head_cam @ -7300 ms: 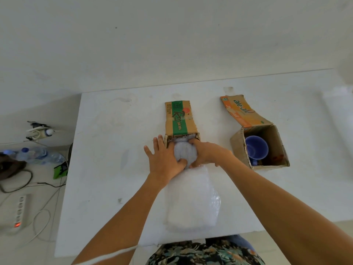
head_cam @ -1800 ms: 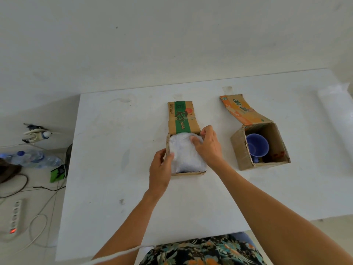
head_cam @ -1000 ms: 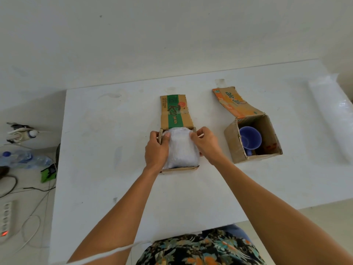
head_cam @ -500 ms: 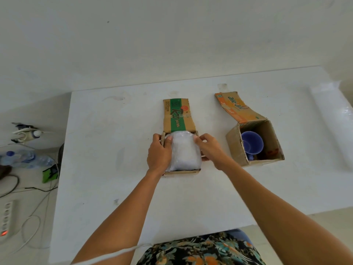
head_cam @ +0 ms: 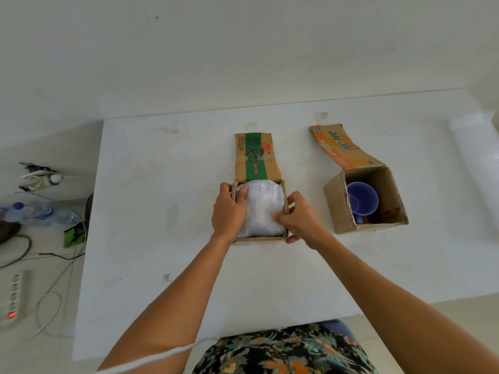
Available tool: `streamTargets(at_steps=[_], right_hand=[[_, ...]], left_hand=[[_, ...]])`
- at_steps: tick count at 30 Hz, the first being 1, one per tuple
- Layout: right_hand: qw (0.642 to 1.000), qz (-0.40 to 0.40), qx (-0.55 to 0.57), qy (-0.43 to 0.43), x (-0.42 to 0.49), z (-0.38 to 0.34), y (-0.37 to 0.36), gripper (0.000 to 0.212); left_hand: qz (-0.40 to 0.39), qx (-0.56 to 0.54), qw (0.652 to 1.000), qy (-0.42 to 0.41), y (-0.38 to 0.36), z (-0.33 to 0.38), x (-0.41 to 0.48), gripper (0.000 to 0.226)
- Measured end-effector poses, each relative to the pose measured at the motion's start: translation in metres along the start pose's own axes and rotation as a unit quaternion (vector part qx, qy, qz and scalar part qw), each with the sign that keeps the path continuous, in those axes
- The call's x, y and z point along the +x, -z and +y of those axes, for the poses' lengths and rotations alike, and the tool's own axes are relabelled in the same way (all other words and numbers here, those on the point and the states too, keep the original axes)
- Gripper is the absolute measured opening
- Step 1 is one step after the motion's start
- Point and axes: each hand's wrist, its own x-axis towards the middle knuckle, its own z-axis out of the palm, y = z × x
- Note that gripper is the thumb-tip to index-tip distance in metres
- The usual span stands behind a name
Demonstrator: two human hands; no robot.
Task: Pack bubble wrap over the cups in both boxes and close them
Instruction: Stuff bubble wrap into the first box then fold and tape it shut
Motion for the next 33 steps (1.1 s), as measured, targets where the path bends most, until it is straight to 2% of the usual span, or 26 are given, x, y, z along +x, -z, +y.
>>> streamTargets(at_steps=[5,8,10,12,15,22,24,27,29,31,33], right_hand=[[0.995,0.053,-0.072,0.037,-0.007,0.0,-0.004,0.028],[0.993,0.072,-0.074,0.065,-0.012,0.008,-0.01,0.028],[0.999,0.032,-0.018,0.037,-0.011,0.009,-0.002,0.031],[0.997,-0.047,0.055,0.004,-0.01,0.008,0.012,0.034],[0.991,-0.119,0.058,0.009,-0.013,0.01,0.022,0.042],[0.999,-0.021,-0.009,0.043,-0.015,0.011,-0.001,0.053],[0.998,-0.04,-0.026,0.041,-0.013,0.01,0.003,0.055],[0.994,-0.107,0.031,-0.01,-0.003,0.003,0.021,0.051],[0.997,-0.066,0.046,-0.017,0.007,-0.004,0.026,0.043],[1.0,0.013,0.021,0.012,0.017,-0.01,0.022,0.037],[0.998,0.052,0.0,0.033,0.024,-0.014,0.013,0.03]], left_hand=[[0.005,0.007,1.0,0.002,-0.001,0.001,0.0,0.023],[0.006,0.01,1.0,0.003,0.0,0.0,0.0,0.022],[0.005,0.013,1.0,0.0,0.001,-0.001,-0.001,0.023],[0.004,0.014,1.0,0.0,0.001,0.0,-0.001,0.024],[0.003,0.008,1.0,0.001,0.0,0.0,-0.001,0.024],[0.006,0.016,1.0,0.002,0.0,0.0,-0.002,0.023],[0.008,0.016,1.0,0.002,0.0,0.0,-0.001,0.024],[0.009,0.02,1.0,-0.002,0.0,-0.001,0.0,0.024],[0.009,0.02,1.0,-0.008,-0.001,-0.002,0.0,0.025],[0.009,0.019,1.0,-0.013,-0.002,-0.003,0.001,0.024],[0.007,0.018,1.0,-0.016,-0.001,-0.003,0.001,0.024]])
